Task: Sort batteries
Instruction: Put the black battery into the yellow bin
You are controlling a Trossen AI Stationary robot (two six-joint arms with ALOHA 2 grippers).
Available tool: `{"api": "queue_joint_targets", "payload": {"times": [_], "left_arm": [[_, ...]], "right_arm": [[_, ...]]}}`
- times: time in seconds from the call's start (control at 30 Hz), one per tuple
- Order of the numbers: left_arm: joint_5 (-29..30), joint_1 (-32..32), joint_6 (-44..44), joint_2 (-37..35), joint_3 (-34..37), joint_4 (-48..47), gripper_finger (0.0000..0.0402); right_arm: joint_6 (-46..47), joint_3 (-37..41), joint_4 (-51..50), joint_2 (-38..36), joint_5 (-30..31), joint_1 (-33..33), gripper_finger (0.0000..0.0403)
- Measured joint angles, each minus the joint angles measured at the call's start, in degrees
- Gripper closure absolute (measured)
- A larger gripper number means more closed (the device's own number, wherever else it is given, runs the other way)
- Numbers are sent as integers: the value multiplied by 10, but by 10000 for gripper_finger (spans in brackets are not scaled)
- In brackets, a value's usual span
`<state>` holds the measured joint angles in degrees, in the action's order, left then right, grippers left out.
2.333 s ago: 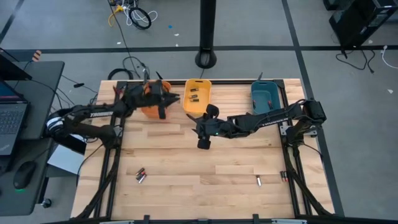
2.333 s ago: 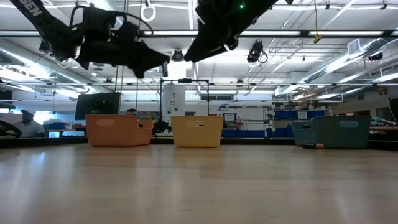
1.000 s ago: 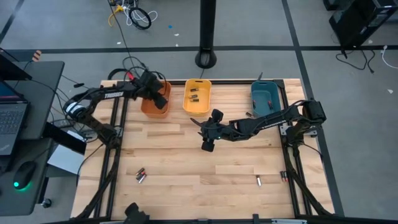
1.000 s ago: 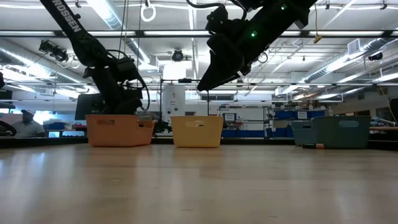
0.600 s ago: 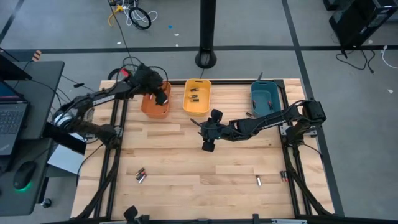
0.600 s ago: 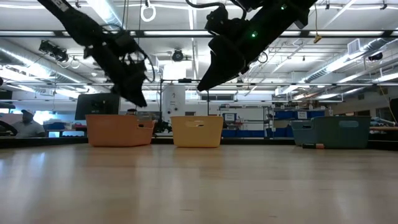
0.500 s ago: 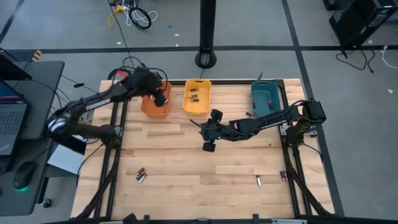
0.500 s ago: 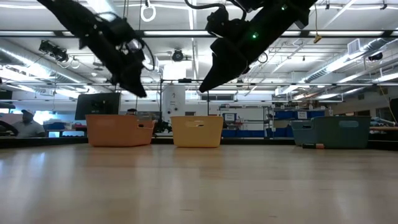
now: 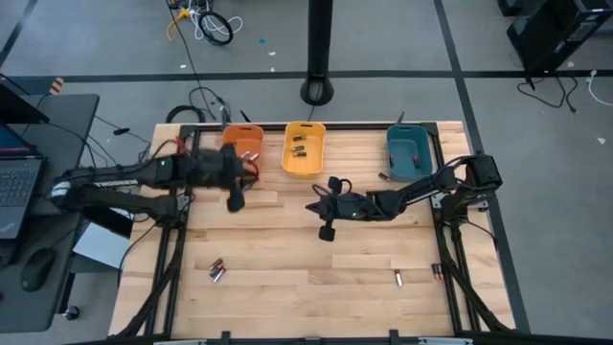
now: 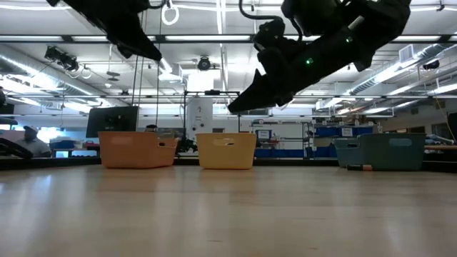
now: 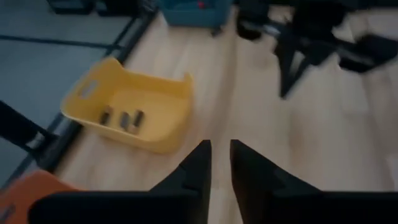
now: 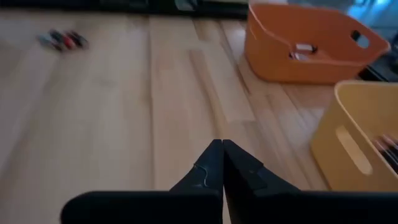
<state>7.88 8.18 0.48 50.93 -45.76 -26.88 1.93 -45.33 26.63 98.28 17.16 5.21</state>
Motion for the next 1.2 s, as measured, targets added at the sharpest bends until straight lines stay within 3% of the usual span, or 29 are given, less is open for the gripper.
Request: {"api": "queue_joint_targets", "payload": {"times": [0.2,0.47,0.8,0.97,1.2], "left_arm": [[110,-163,-129,12,0,-80,366],[155,-345,-401,55,0,-164,380],[144,-532,-699,169,0,-201,381],[96,-607,-851,222,0,-239,381],[62,-657,-965,265,0,-268,381]], "right_arm": [[-33,3,25,0,-15,0,389],[-70,-14,25,0,-54,-13,393],[-47,-14,32,0,-55,1,392],[-37,-14,43,0,-56,16,392],[-30,-14,48,0,-55,27,392]]}}
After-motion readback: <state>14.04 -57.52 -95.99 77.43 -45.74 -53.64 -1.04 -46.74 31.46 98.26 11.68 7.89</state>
